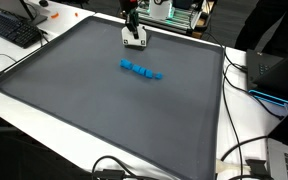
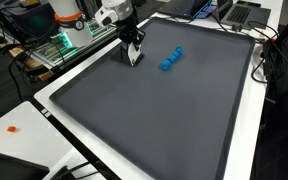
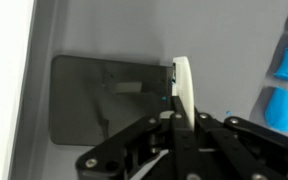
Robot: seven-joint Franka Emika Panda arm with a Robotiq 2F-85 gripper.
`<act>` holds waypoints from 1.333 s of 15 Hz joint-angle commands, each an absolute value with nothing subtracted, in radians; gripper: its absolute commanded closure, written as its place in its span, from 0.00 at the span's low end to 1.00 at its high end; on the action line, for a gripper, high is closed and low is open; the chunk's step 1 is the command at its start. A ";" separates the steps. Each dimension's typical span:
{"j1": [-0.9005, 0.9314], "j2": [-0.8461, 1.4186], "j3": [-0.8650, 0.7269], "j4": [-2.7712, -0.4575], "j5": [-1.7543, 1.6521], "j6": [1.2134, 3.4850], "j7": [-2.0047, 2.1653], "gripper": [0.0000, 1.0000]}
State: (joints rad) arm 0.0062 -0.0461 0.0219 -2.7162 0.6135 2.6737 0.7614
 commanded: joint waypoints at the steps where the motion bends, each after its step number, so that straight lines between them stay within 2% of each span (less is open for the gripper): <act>1: 0.012 -0.049 0.024 -2.738 0.628 2.710 0.767 0.99; 20: 0.025 -0.011 0.033 -2.724 0.655 2.758 0.757 0.99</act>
State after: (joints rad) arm 0.0146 -0.0301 0.0294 -2.7200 0.6179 2.7281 0.7622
